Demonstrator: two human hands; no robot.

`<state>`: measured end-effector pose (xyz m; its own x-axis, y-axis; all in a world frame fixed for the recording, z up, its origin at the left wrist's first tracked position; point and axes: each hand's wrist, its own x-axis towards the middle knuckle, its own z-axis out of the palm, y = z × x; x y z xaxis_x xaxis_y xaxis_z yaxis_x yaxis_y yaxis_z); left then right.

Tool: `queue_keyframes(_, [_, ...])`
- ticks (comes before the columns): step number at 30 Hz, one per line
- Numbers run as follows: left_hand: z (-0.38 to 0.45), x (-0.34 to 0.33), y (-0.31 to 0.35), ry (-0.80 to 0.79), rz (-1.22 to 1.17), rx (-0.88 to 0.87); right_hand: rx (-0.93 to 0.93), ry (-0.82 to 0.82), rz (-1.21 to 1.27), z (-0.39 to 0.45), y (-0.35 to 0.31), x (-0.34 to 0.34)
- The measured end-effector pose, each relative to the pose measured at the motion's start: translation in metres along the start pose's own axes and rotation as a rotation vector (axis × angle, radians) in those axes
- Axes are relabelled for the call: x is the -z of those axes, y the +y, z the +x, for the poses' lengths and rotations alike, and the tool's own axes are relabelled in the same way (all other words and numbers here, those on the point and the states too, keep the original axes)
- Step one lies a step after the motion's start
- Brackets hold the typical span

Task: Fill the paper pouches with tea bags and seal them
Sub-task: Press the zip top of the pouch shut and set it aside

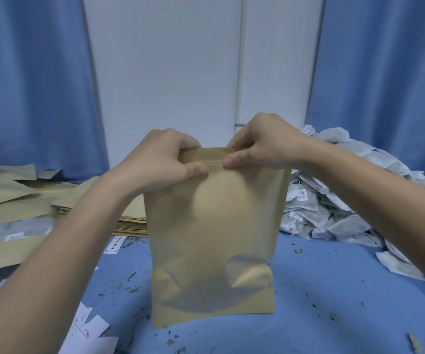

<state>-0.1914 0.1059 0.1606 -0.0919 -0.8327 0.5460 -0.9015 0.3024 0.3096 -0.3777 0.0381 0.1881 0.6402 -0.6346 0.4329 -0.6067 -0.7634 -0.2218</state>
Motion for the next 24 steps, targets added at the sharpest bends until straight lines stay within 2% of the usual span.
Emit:
queue_keyframes(3, [0.000,0.000,0.000,0.005,0.011,0.019,0.043,-0.065,-0.175,-0.002,-0.007,-0.004])
queue_keyframes(8, [0.003,0.000,0.001,-0.024,0.011,0.021,0.049,-0.057,-0.051,-0.001,-0.018,-0.001])
queue_keyframes(13, [0.003,0.023,-0.003,-0.230,0.075,0.061,0.033,-0.103,0.057,0.002,-0.023,0.002])
queue_keyframes(16, [0.009,0.033,-0.003,-0.298,0.163,0.056,0.028,-0.139,0.051,0.005,-0.027,0.005])
queue_keyframes(22, [0.014,0.021,0.000,-0.164,0.218,0.049,0.076,-0.076,-0.226,0.011,-0.031,-0.010])
queue_keyframes(24, [0.013,0.019,0.000,-0.120,0.195,0.047,0.068,-0.097,-0.206,0.012,-0.031,-0.010])
